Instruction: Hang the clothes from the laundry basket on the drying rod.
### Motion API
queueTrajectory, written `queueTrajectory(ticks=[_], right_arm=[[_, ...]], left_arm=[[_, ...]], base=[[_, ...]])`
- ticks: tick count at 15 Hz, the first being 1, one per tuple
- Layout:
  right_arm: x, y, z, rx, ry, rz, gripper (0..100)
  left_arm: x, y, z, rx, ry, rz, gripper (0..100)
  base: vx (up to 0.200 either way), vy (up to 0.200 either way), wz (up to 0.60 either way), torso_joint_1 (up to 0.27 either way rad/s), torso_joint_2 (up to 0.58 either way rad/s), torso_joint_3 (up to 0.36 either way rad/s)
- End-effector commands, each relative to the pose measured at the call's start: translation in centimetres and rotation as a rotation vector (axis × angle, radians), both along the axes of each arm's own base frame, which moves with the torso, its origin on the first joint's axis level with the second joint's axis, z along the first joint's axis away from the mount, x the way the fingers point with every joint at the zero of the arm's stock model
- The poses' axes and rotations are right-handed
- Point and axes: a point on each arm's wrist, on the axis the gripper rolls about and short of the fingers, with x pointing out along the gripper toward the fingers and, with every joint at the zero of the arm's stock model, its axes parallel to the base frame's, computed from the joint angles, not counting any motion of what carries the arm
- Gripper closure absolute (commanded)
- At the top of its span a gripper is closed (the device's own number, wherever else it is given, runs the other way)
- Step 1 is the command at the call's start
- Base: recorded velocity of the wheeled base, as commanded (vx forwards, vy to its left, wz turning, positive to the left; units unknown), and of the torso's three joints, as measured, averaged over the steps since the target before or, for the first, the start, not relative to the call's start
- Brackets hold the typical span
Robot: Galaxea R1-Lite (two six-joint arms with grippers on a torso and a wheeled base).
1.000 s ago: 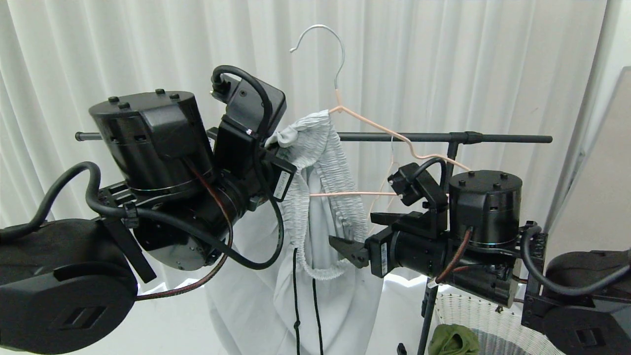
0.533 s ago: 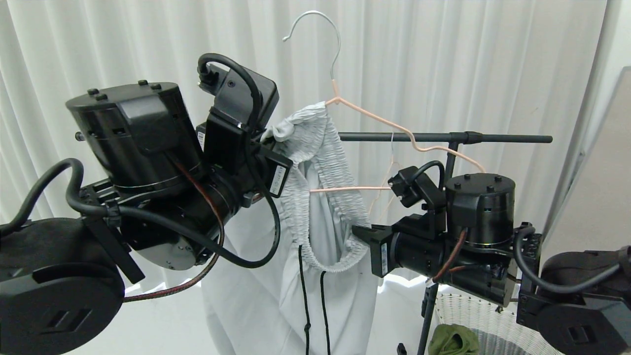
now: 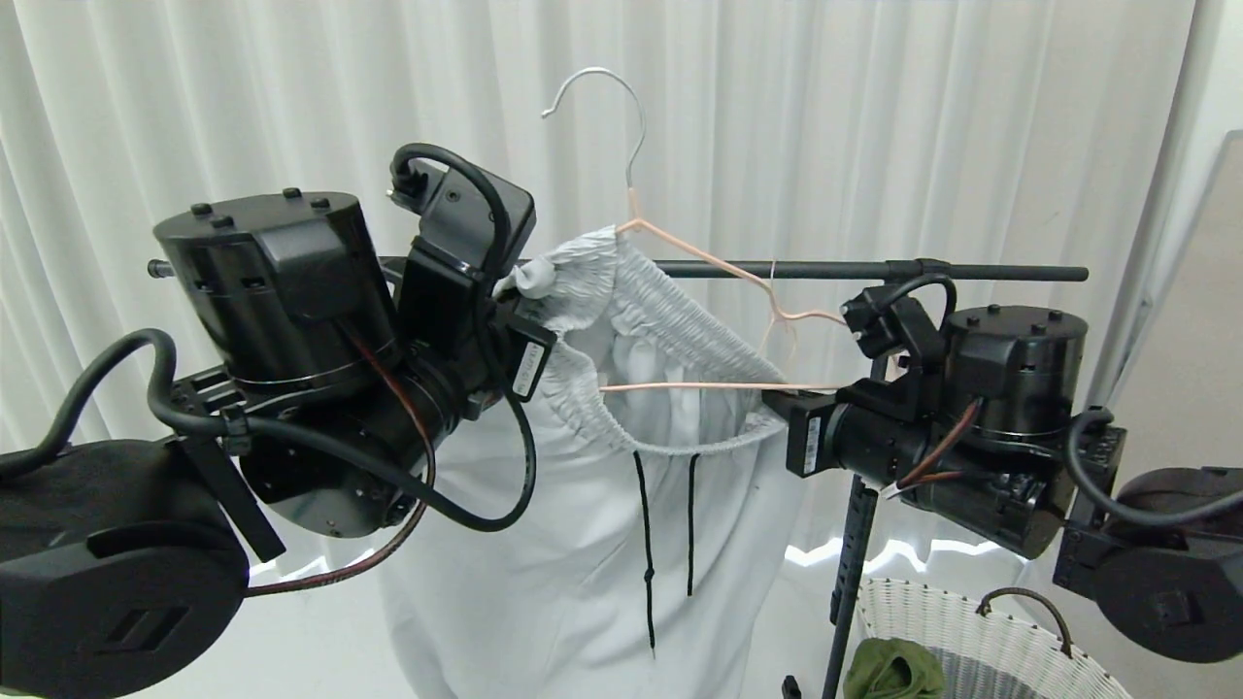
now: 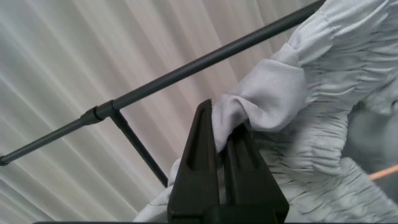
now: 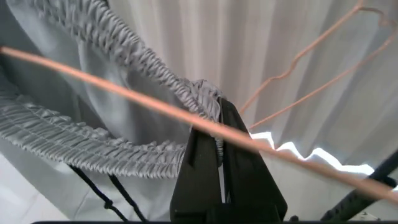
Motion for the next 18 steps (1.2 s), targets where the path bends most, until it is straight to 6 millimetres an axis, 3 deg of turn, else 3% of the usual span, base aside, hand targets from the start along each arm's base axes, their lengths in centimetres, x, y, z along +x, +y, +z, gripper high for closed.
queueTrajectory(ticks=[1,8,18], right_arm=[[0.2,-1.3,0.7,0.015,-0.019,-0.037,100],[1.3,-3.0,0.3,0.006,-0.007,-0.101,100],[2.0,-4.6,0.9,0.021,-0.022,-0.133,100]], left_arm=[[0.3,0.3,-0.5,0.027,0.013,0.015,100],[2.3,1.9,-1.3,0.087,-0.056,0.101,100],[3.1,3.1,-2.9,0.154,-0.015,0.148,100]], base=[[0.0,0.0,0.0,0.0,0.0,0.0],[0.0,0.0,0.0,0.0,0.0,0.0],[0.0,0.0,0.0,0.0,0.0,0.0]])
